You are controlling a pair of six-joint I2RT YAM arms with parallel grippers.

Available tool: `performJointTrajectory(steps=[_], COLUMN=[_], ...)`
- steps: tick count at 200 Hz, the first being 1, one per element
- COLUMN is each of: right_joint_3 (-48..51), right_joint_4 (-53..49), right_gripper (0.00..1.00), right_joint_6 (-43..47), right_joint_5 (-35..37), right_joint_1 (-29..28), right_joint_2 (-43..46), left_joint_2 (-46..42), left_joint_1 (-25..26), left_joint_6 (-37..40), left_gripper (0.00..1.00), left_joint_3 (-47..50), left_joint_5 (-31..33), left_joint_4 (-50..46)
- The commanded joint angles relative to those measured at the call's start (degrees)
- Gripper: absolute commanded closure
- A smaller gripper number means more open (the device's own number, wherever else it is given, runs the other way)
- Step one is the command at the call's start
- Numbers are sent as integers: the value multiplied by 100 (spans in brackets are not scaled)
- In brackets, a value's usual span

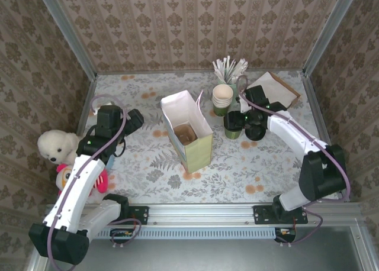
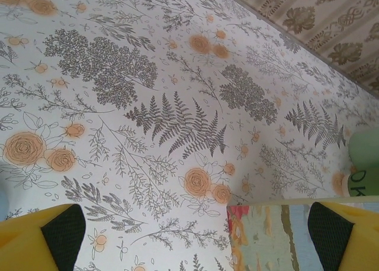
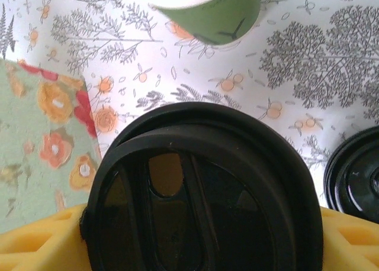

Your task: Pack the takeout coffee

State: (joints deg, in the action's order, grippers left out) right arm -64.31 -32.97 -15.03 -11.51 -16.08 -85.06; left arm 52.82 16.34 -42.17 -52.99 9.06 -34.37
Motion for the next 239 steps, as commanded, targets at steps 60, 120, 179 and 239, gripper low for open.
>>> performJointTrajectory(steps=[60,120,179,239], right_joint_3=[1351,1574,1098,45], right_joint_4=[394,248,-691,-1879], right_gripper=[27,19,0,0], right_joint_6=[-565,-209,-366,-1117], right_joint_5=[0,-141,226,534], right_joint_1=[-248,-254,-264,-394], right_joint_2=[1159,1363,1327,755], left_joint_2=[110,118,118,60], left_joint_1=[-61,-69,-96,-166], left_joint_6=[-228,-248,-226,-181], left_gripper=[0,0,0,0], left_joint_3=[50,56,32,48], left_joint_5=[-157,-86,-62,-38], left_joint_4=[458,475,449,334])
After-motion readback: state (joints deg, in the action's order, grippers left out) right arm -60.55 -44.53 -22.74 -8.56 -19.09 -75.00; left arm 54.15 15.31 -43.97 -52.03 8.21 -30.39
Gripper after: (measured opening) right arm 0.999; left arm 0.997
